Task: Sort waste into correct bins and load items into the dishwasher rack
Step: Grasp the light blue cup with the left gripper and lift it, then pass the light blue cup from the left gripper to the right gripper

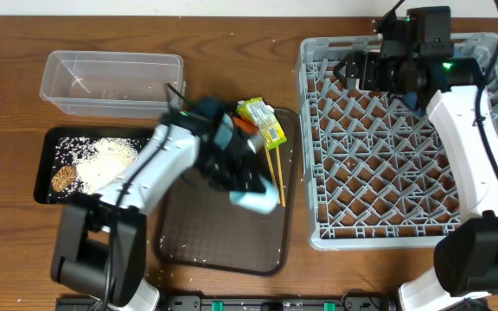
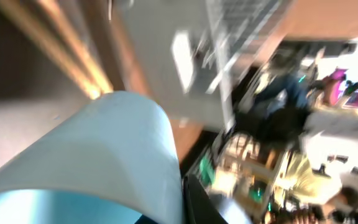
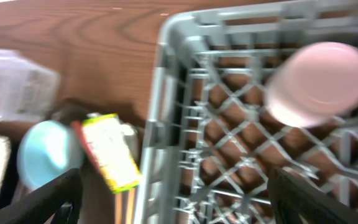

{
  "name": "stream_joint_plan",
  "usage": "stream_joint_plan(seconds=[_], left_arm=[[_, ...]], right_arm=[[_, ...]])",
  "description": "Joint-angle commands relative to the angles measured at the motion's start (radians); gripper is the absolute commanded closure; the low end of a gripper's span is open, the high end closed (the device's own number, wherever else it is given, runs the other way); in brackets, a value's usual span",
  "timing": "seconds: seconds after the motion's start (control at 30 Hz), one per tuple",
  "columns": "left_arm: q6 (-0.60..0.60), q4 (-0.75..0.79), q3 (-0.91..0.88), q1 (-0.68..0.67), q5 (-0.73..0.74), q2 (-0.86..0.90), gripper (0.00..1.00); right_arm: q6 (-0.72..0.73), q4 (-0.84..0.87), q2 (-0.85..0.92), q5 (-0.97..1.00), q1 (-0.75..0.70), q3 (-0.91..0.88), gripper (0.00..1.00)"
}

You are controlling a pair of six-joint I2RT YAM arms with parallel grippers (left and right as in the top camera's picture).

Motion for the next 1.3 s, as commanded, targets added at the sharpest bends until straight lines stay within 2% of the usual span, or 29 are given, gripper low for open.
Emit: stream_joint_plan(seconds=[0.0, 0.17, 0.23, 0.37, 0.5, 0.93, 1.27], left_arm=[[-0.007, 0.066, 0.042, 0.086, 0.211, 0.009, 0.94], [-0.014, 0.239, 0.043, 0.23, 0.496, 0.009, 0.94], [-0.027, 0.285, 0.044, 0.274, 0.554, 0.009, 0.94], [-0.059, 0.317, 0.044, 0.329, 0.554, 0.008, 0.94], [-0.061, 0.32, 0.044, 0.339, 0.554, 0.008, 0.94], [-0.06, 0.34, 0.044, 0.324, 0.554, 0.008, 0.94], [-0.06, 0.358, 0.044, 0.323, 0.554, 0.008, 0.94]], right_arm=[[-0.079, 0.006, 0.003, -0.203, -0.008, 0.008, 0.12], [-0.165, 0.016, 0.003, -0.364, -0.009, 0.008, 0.11], [-0.189, 0.029, 0.003, -0.443, -0.008, 0.006, 0.11], [-0.221, 0.094, 0.003, -0.615, 0.004, -0.013, 0.11], [-0.214, 0.219, 0.003, -0.702, 0.039, -0.069, 0.11], [0.087, 0.769, 0.003, -0.694, 0.18, -0.353, 0.13], [0.159, 0.933, 0.003, -0.69, 0.209, -0.486, 0.12]])
